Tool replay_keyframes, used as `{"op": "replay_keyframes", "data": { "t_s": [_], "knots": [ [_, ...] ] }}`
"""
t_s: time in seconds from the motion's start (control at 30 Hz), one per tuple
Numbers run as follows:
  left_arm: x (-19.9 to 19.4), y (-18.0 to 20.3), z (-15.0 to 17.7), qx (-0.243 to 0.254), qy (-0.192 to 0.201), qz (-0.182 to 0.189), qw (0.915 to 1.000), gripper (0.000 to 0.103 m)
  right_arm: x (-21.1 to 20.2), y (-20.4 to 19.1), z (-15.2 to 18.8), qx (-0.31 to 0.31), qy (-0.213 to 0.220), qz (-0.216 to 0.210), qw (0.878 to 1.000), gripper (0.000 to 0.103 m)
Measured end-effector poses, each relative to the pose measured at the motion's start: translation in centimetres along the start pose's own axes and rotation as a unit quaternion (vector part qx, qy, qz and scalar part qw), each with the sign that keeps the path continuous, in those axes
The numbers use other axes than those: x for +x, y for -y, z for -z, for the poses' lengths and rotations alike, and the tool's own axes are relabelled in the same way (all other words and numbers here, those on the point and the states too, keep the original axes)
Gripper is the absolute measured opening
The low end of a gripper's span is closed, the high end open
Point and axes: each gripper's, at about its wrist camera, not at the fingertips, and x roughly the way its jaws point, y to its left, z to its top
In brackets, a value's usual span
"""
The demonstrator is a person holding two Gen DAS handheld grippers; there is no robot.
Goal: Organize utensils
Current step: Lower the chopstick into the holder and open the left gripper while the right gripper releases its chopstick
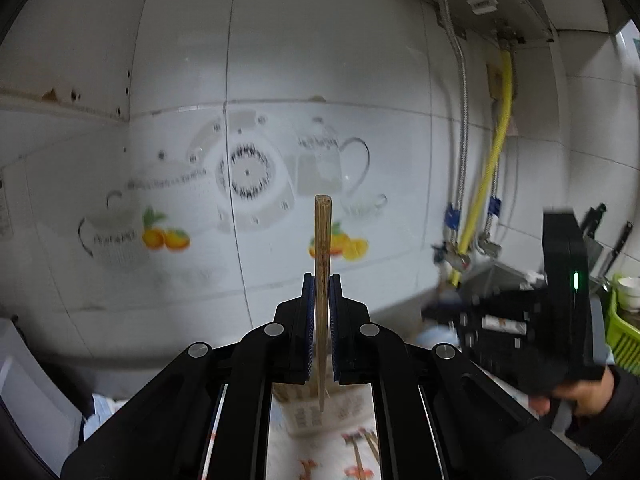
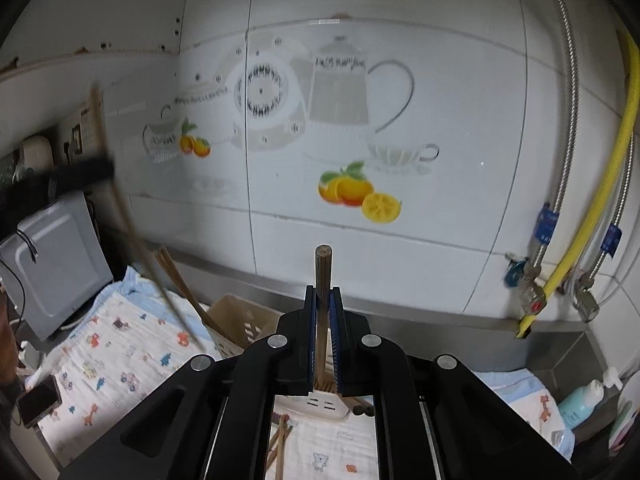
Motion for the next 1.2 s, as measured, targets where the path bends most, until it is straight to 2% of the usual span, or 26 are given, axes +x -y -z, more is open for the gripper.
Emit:
{"op": "replay_keyframes", "data": {
  "t_s": [0.23, 0.4, 0.5, 0.7, 1.03, 1.17, 1.2],
  "knots": [
    [3.0, -0.9, 0.0, -0.015, 0.009, -0.025, 0.9995, 0.006, 0.9, -0.1, 1.0, -0.005, -0.013, -0.003, 1.000, 0.006],
    [5.5, -1.8, 1.8, -0.031, -0.015, -0.044, 0.9985, 0.006, 1.0, -0.1, 1.3, -0.008, -0.016, -0.003, 1.000, 0.007],
    [6.9, -2.8, 3.1, -0.051, -0.035, -0.036, 0.9975, 0.006, 1.1, -0.1, 1.5, -0.008, -0.019, -0.002, 1.000, 0.007],
    [8.5, -3.1, 4.8, -0.050, -0.068, -0.036, 0.9958, 0.006, 1.2, 0.1, 1.6, -0.006, -0.021, -0.001, 1.000, 0.007],
    [8.8, -2.6, 5.3, -0.044, -0.079, -0.033, 0.9954, 0.008, 0.5, 0.1, 1.5, -0.003, -0.014, 0.002, 1.000, 0.007],
    [7.8, -2.8, 4.9, -0.048, -0.073, -0.034, 0.9956, 0.008, -0.9, 0.2, 1.4, 0.000, -0.004, 0.001, 1.000, 0.010],
    [7.2, -2.8, 4.8, -0.046, -0.070, -0.034, 0.9959, 0.008, -1.4, 0.2, 1.4, 0.000, 0.000, 0.001, 1.000, 0.013]
  ]
}}
